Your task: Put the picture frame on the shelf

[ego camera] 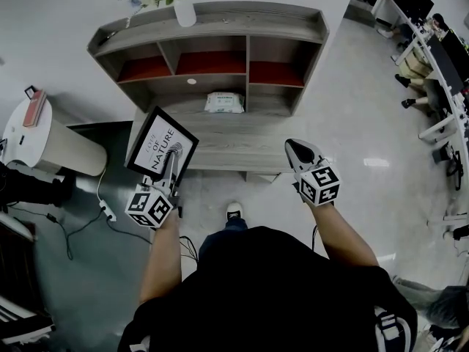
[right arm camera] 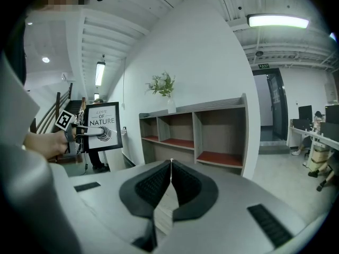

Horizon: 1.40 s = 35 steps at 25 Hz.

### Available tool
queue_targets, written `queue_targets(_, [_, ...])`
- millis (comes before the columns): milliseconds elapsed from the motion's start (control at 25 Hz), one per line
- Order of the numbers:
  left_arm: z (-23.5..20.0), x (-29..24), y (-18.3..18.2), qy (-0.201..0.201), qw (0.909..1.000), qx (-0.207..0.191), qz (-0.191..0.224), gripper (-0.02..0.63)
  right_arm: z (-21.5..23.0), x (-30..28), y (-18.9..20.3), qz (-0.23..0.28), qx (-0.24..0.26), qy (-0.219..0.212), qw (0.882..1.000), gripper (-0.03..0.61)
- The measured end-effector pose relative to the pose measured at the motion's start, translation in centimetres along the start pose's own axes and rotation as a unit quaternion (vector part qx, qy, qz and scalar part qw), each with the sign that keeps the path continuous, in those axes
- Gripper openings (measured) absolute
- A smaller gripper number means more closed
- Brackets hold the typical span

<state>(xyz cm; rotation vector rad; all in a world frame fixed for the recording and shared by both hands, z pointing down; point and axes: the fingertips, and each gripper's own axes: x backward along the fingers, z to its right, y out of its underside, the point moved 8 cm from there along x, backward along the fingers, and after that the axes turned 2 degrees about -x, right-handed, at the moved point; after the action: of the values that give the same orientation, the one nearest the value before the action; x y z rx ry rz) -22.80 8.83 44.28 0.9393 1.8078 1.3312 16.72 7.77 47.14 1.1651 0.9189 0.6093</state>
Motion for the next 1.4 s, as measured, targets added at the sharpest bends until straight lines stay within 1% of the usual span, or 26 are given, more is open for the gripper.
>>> queue_targets(400, [-2.6,-2.2,-0.6,0.000,1.0000,0.001,-0.009,0.028,0.4,-3.3,-1.1,-0.008,0.000,-0.002,1.000,0.017])
queue_targets(880, [-6.4,-4.4,-1.3,-0.001,0.9999,0.006,-0.010,0.028,0.3,-7.6,-2.1,-0.019,0.000,-0.007,1.000,0.017])
queue_targets(1400, [-9.7,-7.4,-2.2,0.010,0.9999,0.006,-0.011,0.028,0.4,-11.4,-3.6,-0.023,0.000,0.000,1.000,0.017])
